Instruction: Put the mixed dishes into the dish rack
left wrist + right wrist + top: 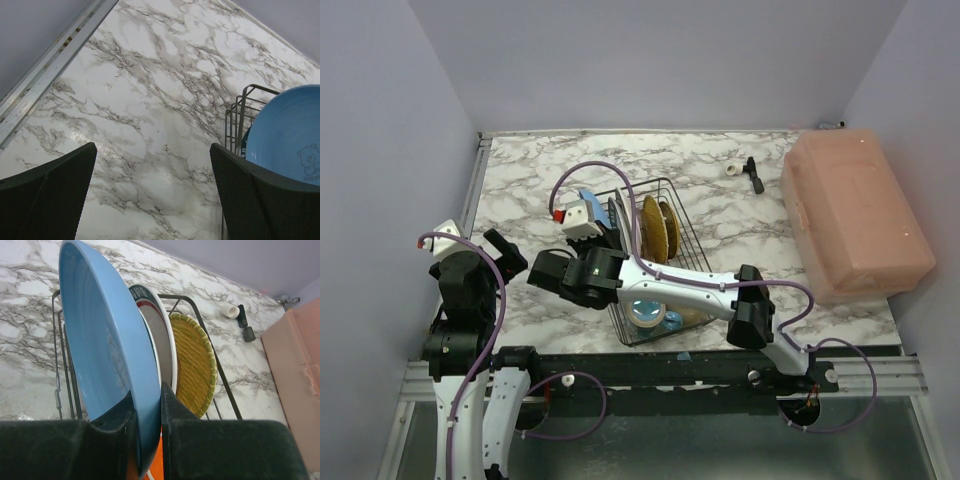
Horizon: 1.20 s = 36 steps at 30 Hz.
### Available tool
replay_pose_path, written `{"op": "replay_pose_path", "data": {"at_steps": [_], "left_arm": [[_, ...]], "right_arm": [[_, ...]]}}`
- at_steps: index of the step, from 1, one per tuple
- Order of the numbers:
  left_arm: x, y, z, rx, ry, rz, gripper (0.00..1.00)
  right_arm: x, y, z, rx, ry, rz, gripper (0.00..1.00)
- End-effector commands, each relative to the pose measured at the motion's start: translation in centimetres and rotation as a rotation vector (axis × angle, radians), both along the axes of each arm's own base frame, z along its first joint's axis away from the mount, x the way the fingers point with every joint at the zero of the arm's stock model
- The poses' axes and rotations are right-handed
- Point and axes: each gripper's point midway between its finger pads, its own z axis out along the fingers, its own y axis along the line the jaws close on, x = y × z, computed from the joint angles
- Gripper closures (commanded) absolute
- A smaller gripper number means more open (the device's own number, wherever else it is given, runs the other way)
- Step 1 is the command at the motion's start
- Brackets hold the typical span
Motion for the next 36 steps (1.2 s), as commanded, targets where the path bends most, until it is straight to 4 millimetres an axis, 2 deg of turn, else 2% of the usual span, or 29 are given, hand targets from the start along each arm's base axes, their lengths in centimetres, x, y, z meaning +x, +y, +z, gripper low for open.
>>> {"op": "replay_pose_path", "data": {"at_steps": [1, 4, 9, 13, 15, 18, 20, 21, 22, 26, 32, 36], "left_arm": [[0.1, -0.1, 0.1, 0.009, -0.01, -0.013, 0.06], [0.0, -0.1, 0.1, 0.009, -0.01, -0.013, 0.06], [0.0, -0.1, 0.1, 0.01, -0.01, -0.01, 0.07], [0.0, -0.1, 0.1, 0.01, -0.009, -0.011, 0.07], [0.1, -0.1, 0.1, 0.009, -0.01, -0.013, 0.07], [0.0, -0.1, 0.1, 0.01, -0.009, -0.01, 0.07], [0.0, 0.0, 0.1, 0.01, -0.008, -0.009, 0.07], [0.0, 0.0, 0.0, 0.011, -0.007, -0.008, 0.07], [0.0, 0.0, 0.0, 0.013, -0.007, -0.008, 0.07], [0.0, 0.0, 0.0, 0.011, -0.006, -0.007, 0.07], [0.1, -0.1, 0.1, 0.01, -0.008, -0.01, 0.07], [0.1, -0.1, 0.0, 0.01, -0.004, -0.012, 0.07]], "right_arm": [[0.4, -2.0, 1.5, -0.099, -0.044, -0.033, 1.0], [0.4, -2.0, 2.1, -0.1, -0.043, -0.018, 1.0], [0.4, -2.2, 1.0, -0.111, -0.047, -0.011, 0.99], [0.5, -1.9, 1.1, -0.109, -0.046, -0.01, 0.99], [0.5, -1.4, 0.2, -0.099, -0.025, 0.006, 0.99], [0.7, -0.6, -2.1, -0.064, 0.037, 0.032, 0.98], [0.8, -0.1, -3.5, -0.05, 0.072, 0.044, 0.91], [0.8, 0.1, -4.1, -0.046, 0.091, 0.051, 0.77], [0.8, 0.3, -4.4, -0.041, 0.103, 0.055, 0.69], [0.5, 0.7, -4.1, 0.026, 0.139, 0.069, 0.49], [0.4, 0.8, -2.2, 0.175, 0.174, 0.146, 0.38], [-0.1, 0.6, 0.1, 0.272, 0.178, 0.213, 0.31]]}}
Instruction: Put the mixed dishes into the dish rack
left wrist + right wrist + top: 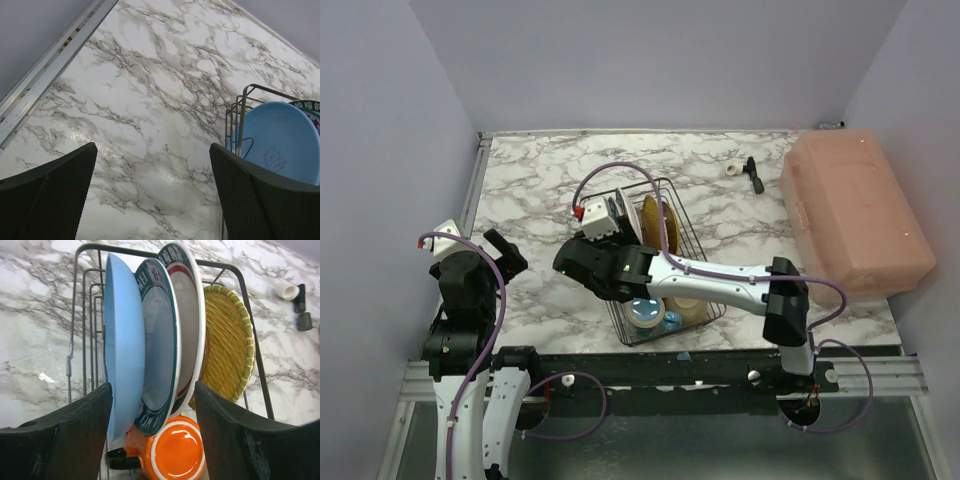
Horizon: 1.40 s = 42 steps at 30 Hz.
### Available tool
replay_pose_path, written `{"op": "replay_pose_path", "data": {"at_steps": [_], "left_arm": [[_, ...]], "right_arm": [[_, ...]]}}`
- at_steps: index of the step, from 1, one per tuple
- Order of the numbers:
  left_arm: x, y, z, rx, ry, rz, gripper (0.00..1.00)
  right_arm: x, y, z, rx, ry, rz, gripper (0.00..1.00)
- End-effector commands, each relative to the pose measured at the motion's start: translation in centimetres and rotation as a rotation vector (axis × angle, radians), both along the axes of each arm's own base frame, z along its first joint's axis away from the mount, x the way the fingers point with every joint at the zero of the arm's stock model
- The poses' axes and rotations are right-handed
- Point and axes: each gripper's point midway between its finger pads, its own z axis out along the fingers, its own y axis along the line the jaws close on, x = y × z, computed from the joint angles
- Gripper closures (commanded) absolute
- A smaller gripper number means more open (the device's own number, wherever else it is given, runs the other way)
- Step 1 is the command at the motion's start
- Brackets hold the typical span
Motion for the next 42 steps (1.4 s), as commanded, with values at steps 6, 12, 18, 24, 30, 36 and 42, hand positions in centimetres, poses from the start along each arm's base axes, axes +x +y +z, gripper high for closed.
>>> {"op": "replay_pose_path", "data": {"at_steps": [6, 12, 18, 24, 30, 36, 42], "left_arm": [[0.3, -0.6, 0.1, 0.005, -0.006, -0.04, 0.07], [0.4, -2.0, 0.8, -0.002, -0.047, -0.13, 0.07], [0.5, -5.7, 2.9, -0.033, -0.18, -0.342, 0.03], [0.4, -8.7, 5.0, -0.154, -0.295, -0.473, 0.01], [0.1, -11.5, 8.7, -0.262, -0.361, -0.595, 0.01], [0.0, -13.1, 11.4, -0.301, -0.409, -0.657, 0.01], [0.2, -14.5, 12.9, -0.279, -0.406, -0.682, 0.01]], "right_arm": [[-2.3, 1.2, 8.2, 0.359, 0.034, 0.247, 0.08], [-3.1, -2.1, 11.8, 0.45, -0.03, 0.264, 0.0], [-3.6, -7.2, 15.0, 0.521, -0.12, 0.22, 0.0], [-4.8, -12.9, 17.9, 0.637, -0.213, 0.225, 0.0], [-5.5, -18.6, 19.2, 0.683, -0.299, 0.177, 0.0], [-6.0, -22.1, 19.7, 0.717, -0.338, 0.133, 0.0], [-6.5, -24.1, 20.2, 0.757, -0.357, 0.12, 0.0]]}}
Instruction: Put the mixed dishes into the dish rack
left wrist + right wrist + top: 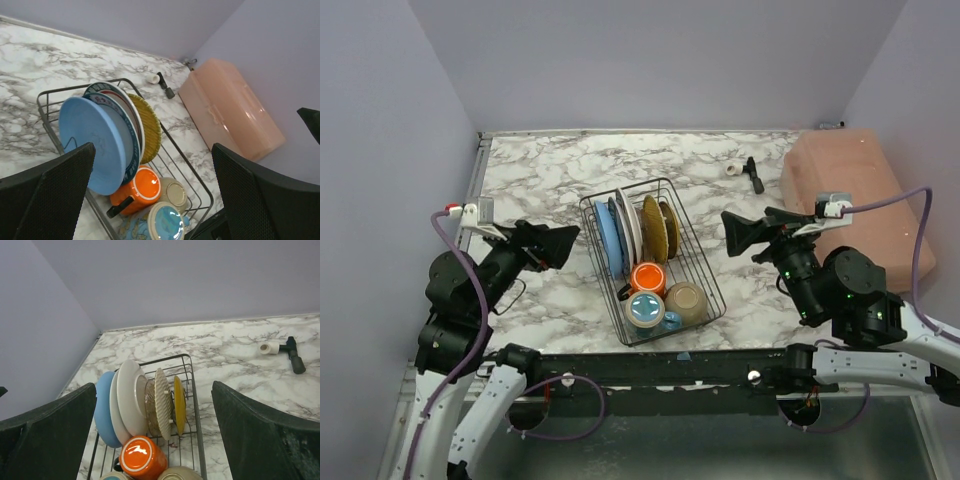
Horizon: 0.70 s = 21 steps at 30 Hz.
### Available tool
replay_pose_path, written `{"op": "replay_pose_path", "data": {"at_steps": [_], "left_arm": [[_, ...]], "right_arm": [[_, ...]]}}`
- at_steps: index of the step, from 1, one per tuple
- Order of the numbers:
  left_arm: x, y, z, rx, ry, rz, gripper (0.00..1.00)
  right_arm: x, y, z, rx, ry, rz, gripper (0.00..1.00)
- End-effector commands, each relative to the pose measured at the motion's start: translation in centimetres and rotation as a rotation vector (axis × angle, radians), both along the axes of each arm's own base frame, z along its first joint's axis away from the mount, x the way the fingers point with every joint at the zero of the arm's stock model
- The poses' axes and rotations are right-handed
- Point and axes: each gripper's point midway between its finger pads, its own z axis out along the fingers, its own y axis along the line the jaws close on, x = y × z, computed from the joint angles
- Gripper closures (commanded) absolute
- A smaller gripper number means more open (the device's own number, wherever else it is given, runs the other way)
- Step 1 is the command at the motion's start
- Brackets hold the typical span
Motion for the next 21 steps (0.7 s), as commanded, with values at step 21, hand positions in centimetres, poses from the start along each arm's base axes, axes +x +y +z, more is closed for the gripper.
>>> {"op": "replay_pose_path", "data": {"at_steps": [21], "left_arm": [[-1.8, -1.7, 7.6, -0.05, -0.156, -0.024, 0.01]], "right_arm": [[-1.3, -6.2, 2.7, 0.126, -0.042, -0.038, 0.0]]}}
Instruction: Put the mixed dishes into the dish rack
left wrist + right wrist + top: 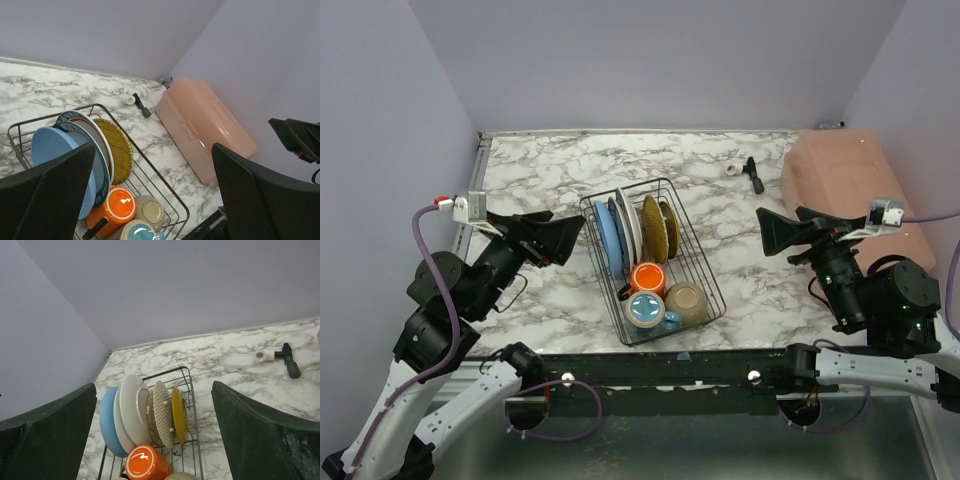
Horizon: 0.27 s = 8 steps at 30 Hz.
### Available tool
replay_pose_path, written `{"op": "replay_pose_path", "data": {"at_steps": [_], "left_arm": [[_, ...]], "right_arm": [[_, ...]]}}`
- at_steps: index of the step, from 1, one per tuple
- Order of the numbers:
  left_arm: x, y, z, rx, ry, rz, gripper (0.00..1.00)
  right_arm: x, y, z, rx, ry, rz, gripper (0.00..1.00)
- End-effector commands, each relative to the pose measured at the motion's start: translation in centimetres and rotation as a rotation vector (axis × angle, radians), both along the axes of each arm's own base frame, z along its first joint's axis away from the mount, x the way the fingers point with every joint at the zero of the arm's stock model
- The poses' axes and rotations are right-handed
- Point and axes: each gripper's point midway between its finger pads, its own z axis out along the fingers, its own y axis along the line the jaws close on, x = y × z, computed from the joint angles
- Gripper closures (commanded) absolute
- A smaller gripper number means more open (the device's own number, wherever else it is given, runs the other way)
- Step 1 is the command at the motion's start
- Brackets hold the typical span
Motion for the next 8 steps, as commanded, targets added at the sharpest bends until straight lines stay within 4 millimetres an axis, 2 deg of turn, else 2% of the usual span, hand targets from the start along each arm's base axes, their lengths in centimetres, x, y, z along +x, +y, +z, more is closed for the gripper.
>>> {"op": "replay_pose_path", "data": {"at_steps": [1, 8], "left_arm": [[-0.1, 1.4, 1.3, -0.015, -0.055, 0.058, 0.01], [-0.3, 1.8, 0.5, -0.008, -0.046, 0.072, 0.02]], "right_arm": [[-0.2, -1.3, 0.5, 0.023, -0.004, -0.015, 0.0], [0.1, -2.3, -0.3, 0.046, 0.035, -0.074, 0.0]]}}
